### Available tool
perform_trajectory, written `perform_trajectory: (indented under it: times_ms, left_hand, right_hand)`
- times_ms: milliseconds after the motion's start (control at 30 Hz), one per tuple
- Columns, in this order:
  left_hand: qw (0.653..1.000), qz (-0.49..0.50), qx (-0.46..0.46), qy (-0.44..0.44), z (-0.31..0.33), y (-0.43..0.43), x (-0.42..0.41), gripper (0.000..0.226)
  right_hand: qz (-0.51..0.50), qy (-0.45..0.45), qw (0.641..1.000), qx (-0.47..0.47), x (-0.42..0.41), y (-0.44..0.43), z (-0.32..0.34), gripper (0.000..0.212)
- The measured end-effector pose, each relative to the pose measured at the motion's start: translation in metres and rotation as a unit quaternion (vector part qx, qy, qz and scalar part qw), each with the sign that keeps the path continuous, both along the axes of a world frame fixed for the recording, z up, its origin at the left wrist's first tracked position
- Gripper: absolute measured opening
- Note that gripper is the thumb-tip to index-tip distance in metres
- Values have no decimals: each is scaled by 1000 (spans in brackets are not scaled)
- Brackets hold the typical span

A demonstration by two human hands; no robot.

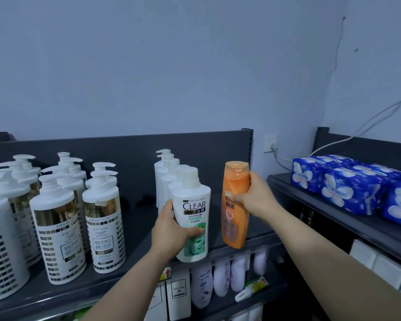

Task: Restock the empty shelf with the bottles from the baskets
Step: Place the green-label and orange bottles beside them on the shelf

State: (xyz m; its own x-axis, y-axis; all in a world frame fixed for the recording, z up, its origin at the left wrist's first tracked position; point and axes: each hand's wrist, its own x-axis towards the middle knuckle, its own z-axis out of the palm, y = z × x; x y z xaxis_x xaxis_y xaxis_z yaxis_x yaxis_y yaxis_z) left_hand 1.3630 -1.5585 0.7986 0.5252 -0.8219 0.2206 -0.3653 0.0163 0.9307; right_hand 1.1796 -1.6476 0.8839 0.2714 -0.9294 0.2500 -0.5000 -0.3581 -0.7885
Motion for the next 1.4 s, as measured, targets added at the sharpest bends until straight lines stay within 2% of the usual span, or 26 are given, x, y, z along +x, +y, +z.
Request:
perform_trajectory:
  times_ms: [133,300,567,833,967,1167,1333,1400]
  left_hand:
    - [1000,-15,3,-13,9,-1,-15,70]
    - [996,-59,-27,-56,37,-11,-40,101]
    - [995,-83,-47,-37,51,-58,-59,96]
    - [999,-33,11,-40,30,-99,-56,100]
    - [999,-25,26,-36,19,-108,-52,93]
    - [998,-4,63,-19,6,-121,-49,63]
    - [993,-48,108,-7,-3,-120,-45,38]
    - [991,-60,121,-4,-7,-119,-44,36]
  right_hand:
    - [-13,1,1000,7,-17,-8,2,59]
    - [-31,-8,999,5,-42,-19,6,60]
    - [-44,-26,998,21,-67,-41,5,62]
    - [-39,-35,998,31,-73,-66,-5,64]
    - [-29,-51,998,33,-72,-77,-12,64]
    - [-24,-78,996,42,-67,-90,-19,62]
    - [-25,-100,993,56,-62,-97,-25,58]
    - [-26,-105,992,58,-59,-99,-29,58]
